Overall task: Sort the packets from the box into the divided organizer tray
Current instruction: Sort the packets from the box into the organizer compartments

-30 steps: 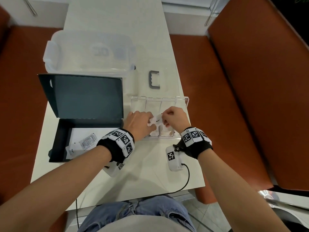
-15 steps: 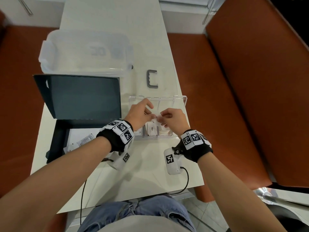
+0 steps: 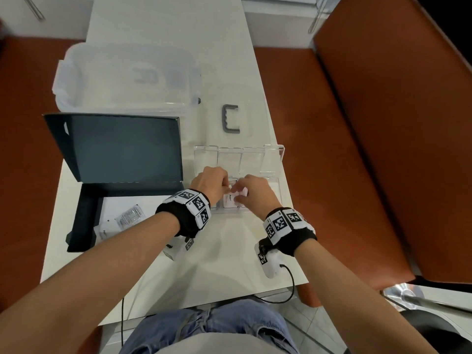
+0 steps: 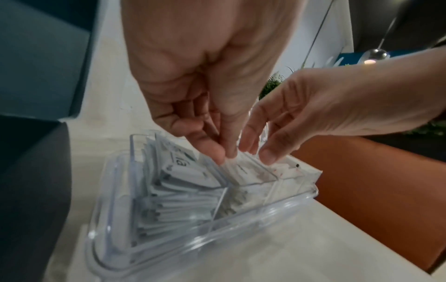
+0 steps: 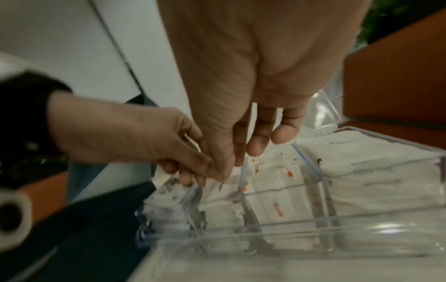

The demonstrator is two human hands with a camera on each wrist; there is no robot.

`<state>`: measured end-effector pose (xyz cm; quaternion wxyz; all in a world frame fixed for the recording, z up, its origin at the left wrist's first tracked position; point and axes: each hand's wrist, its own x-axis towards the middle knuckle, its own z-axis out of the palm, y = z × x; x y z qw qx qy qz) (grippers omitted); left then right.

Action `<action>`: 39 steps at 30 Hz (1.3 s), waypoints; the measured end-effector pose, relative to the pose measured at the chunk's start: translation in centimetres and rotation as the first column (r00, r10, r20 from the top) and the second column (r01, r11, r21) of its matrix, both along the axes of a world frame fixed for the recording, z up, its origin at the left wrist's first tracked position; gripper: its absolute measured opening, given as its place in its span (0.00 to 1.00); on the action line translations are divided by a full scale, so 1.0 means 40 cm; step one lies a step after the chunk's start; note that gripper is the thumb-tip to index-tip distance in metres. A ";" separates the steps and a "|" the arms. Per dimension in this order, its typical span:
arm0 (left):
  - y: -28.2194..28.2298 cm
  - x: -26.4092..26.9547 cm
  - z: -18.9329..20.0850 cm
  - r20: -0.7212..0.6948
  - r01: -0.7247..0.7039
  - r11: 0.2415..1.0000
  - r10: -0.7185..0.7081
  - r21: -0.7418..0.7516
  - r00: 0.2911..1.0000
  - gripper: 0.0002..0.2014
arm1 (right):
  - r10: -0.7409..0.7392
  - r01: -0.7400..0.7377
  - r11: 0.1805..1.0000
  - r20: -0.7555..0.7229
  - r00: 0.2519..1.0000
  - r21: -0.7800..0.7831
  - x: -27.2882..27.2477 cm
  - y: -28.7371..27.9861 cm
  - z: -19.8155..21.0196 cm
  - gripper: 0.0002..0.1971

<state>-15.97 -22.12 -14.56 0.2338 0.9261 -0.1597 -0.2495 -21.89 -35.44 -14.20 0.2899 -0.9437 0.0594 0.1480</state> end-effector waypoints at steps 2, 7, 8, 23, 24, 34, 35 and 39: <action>-0.001 -0.002 -0.001 0.039 0.041 0.998 -0.042 0.041 0.998 0.05 | 0.130 -0.131 0.978 -0.013 0.991 -0.165 -0.002 0.012 -0.012 0.10; 0.008 -0.004 -0.008 0.203 0.149 0.969 -0.188 0.195 0.961 0.08 | 0.276 -0.277 0.897 -0.052 0.960 -0.345 0.000 0.020 -0.022 0.10; 0.011 -0.004 -0.009 0.241 0.158 0.956 -0.219 0.249 0.945 0.08 | 0.286 -0.285 0.891 -0.052 0.957 -0.354 0.002 0.020 -0.022 0.10; 0.008 -0.005 0.004 0.307 0.217 0.878 -0.367 0.427 0.878 0.09 | 0.271 -0.266 0.910 -0.031 0.962 -0.318 -0.007 0.025 -0.024 0.09; 0.007 -0.005 0.004 0.302 0.212 0.887 -0.351 0.410 0.886 0.09 | 0.269 -0.264 0.912 -0.028 0.963 -0.315 -0.007 0.025 -0.024 0.10; 0.011 -0.019 0.002 0.171 0.297 0.901 -0.362 0.317 0.917 0.16 | 0.263 -0.248 0.931 0.023 0.964 -0.267 -0.024 0.014 -0.023 0.11; 0.011 -0.021 0.004 0.183 0.288 0.909 -0.352 0.301 0.918 0.16 | 0.243 -0.224 0.943 0.047 0.969 -0.247 -0.023 0.012 -0.019 0.11; 0.018 -0.013 0.040 0.234 0.231 0.963 -0.258 0.139 0.937 0.13 | 0.129 -0.103 0.983 0.172 0.977 -0.155 0.017 -0.001 0.027 0.11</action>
